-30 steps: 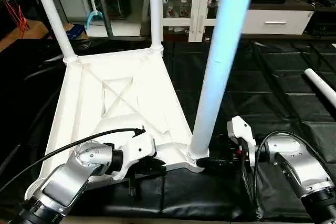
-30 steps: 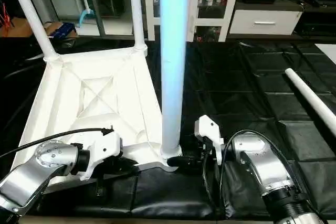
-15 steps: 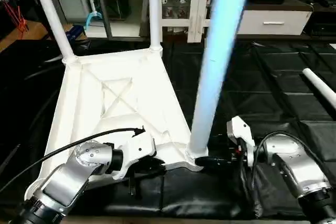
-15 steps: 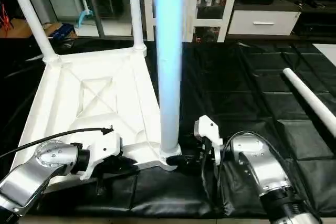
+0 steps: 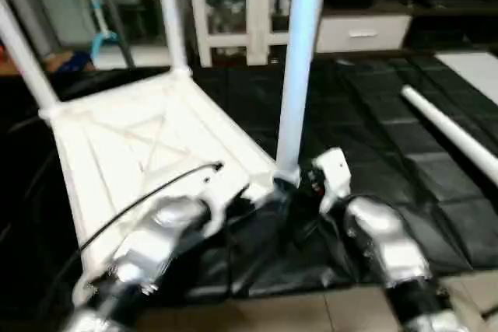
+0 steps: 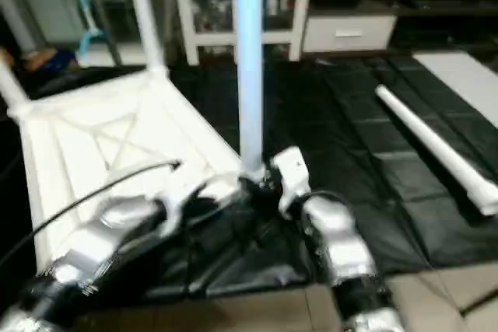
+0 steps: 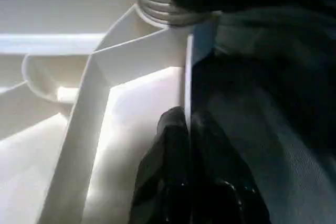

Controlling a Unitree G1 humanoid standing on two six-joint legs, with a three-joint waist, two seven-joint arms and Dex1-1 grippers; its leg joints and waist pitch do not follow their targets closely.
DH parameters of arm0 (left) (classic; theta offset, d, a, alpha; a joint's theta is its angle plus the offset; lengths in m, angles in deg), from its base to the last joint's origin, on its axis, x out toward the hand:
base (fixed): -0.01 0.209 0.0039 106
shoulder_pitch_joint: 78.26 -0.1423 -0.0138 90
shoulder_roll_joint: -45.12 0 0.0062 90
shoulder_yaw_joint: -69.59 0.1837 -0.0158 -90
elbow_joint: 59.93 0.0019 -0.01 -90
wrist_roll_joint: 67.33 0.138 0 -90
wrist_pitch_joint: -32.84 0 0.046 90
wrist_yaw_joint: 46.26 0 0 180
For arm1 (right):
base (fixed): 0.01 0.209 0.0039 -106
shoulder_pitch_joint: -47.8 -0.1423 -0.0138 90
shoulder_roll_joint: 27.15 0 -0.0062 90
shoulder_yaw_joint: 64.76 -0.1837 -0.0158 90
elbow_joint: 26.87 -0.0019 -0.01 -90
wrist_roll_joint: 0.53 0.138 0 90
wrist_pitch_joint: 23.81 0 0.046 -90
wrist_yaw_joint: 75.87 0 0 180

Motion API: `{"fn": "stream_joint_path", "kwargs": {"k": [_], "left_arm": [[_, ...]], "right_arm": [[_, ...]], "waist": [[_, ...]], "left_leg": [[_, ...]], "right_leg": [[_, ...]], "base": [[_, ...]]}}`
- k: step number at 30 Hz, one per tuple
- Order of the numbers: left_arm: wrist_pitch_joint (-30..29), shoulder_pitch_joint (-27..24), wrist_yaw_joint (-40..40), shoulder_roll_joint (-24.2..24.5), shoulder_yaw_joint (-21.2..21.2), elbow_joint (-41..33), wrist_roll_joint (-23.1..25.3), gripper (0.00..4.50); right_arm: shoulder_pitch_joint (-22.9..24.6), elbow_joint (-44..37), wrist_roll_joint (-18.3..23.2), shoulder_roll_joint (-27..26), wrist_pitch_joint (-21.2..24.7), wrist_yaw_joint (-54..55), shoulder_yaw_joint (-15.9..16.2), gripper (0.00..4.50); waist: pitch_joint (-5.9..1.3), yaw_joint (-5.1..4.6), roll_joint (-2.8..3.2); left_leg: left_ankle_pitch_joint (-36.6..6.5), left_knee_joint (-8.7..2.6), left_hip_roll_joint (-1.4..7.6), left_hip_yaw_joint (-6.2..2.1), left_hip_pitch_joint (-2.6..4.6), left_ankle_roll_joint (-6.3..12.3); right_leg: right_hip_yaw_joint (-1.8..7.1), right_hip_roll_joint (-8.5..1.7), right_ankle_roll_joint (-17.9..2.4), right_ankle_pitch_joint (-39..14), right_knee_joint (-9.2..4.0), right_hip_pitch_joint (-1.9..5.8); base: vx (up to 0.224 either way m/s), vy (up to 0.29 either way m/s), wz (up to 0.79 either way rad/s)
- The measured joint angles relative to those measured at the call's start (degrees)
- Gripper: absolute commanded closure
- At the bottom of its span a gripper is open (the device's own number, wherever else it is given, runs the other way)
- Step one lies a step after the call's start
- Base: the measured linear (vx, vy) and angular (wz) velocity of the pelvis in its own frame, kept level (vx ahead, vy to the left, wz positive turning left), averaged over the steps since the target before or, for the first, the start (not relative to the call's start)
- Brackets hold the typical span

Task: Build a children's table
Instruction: Rotate leg to tighten

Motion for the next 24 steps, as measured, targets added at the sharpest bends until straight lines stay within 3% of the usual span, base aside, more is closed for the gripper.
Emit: {"fn": "stream_joint_path", "kwargs": {"k": [1, 2, 3, 4, 6, 9, 11, 12, 20, 24], "left_arm": [[-0.2, 0.0, -1.1, -1.2, -0.1, 0.5, 0.4, 4.50], [-0.3, 0.0, -1.8, -1.9, -0.2, 0.7, 0.5, 4.50], [-0.4, 0.5, -2.0, -2.6, -0.1, 0.7, 0.3, 4.50], [-0.3, 0.5, -2.4, -3.3, -0.1, 0.6, 0.3, 4.50], [-0.3, 0.5, -3.0, -3.6, -0.1, 0.7, 0.3, 4.50], [0.2, 0.5, -2.7, -2.9, 0.0, 0.7, 0.3, 4.50], [0.5, 0.3, -2.3, -2.6, 0.1, 0.3, 0.4, 4.50], [0.9, 0.0, -1.8, -1.9, 0.2, -0.2, 0.4, 4.50], [2.8, -2.1, 2.3, 2.4, 1.1, -3.8, 0.2, 4.50], [4.2, -5.1, 8.0, 8.1, 2.1, -8.7, -1.2, 4.50]], "right_arm": [[-0.1, 0.2, -0.8, -1.0, -0.1, 2.3, -0.2, 1.86], [-0.1, 0.3, -1.5, -1.9, -0.3, 4.2, -0.2, 1.86], [-0.1, 0.3, -1.9, -2.6, -1.0, 6.0, -0.4, 1.86], [-0.1, 0.2, -2.0, -2.6, -1.8, 6.6, -0.6, 1.86], [-0.1, 0.2, -2.0, -2.8, -2.2, 6.7, -0.7, 1.86], [0.0, 0.3, -2.2, -2.6, -2.8, 6.4, -0.7, 1.86], [0.0, 0.3, -1.3, -2.5, -3.0, 5.1, -1.0, 1.86], [0.2, 0.1, -0.5, -2.2, -3.0, 3.5, -1.4, 1.30], [2.4, -4.4, 5.3, 1.4, -1.2, -8.1, -1.8, 0.71], [2.6, -10.2, 9.1, 9.9, 3.3, -22.2, 0.0, 0.46]], "waist": [[-0.12, 0.37, 0.31], [-0.35, 0.70, 1.12], [-0.79, 0.05, 2.74], [-0.77, -0.50, 2.64], [-0.81, -0.94, 2.30], [-0.75, -1.42, 2.45], [-0.74, -1.37, 2.42], [-0.74, -1.33, 2.43], [-0.77, -0.89, 2.47], [-0.86, -0.18, 2.58]], "left_leg": [[-1.1, 2.99, -0.40, -2.81, -0.77, -0.28], [-1.2, 4.81, -0.98, -5.76, -0.69, -0.16], [-2.5, 3.76, -0.80, -6.80, -0.58, -2.03], [-2.5, 3.30, -0.55, -6.54, -0.79, -1.98], [-2.2, 2.50, -0.08, -5.74, -0.94, -1.60], [-2.2, 2.17, -0.08, -5.25, -0.81, -1.45], [-2.2, 1.81, -0.05, -5.04, -0.84, -1.44], [-2.1, 1.70, 0.01, -4.91, -0.88, -1.43], [-1.9, 1.13, 0.63, -3.81, -0.89, -1.15], [-1.5, 1.14, 0.68, -3.58, -0.87, -0.54]], "right_leg": [[-0.20, 0.02, 0.0, 0.0, -0.04, -0.21], [-0.82, 0.08, 0.0, 0.0, -0.11, -0.38], [-2.32, -0.07, -0.1, 0.2, -0.47, -0.59], [-1.98, 0.44, -0.8, 0.7, -1.17, -0.86], [-1.04, 1.29, -2.3, 2.8, -2.71, -0.66], [-0.68, 1.26, -1.9, 3.3, -3.24, -0.61], [-0.63, 1.25, -1.7, 3.2, -3.52, -0.71], [-0.61, 1.25, -1.6, 3.4, -3.62, -0.75], [-0.61, 1.29, -1.3, 3.8, -4.05, -0.97], [-0.50, 1.28, -1.2, 3.7, -4.22, -0.93]], "base": [[0.037, -0.084, -0.20], [0.042, 0.033, -0.42], [0.042, 0.033, -0.42], [0.000, 0.000, 0.00], [-0.037, 0.005, 0.28], [0.000, 0.000, 0.00], [0.000, 0.000, 0.00], [0.000, 0.000, 0.00], [0.000, 0.000, 0.00], [0.000, 0.000, 0.00]]}}
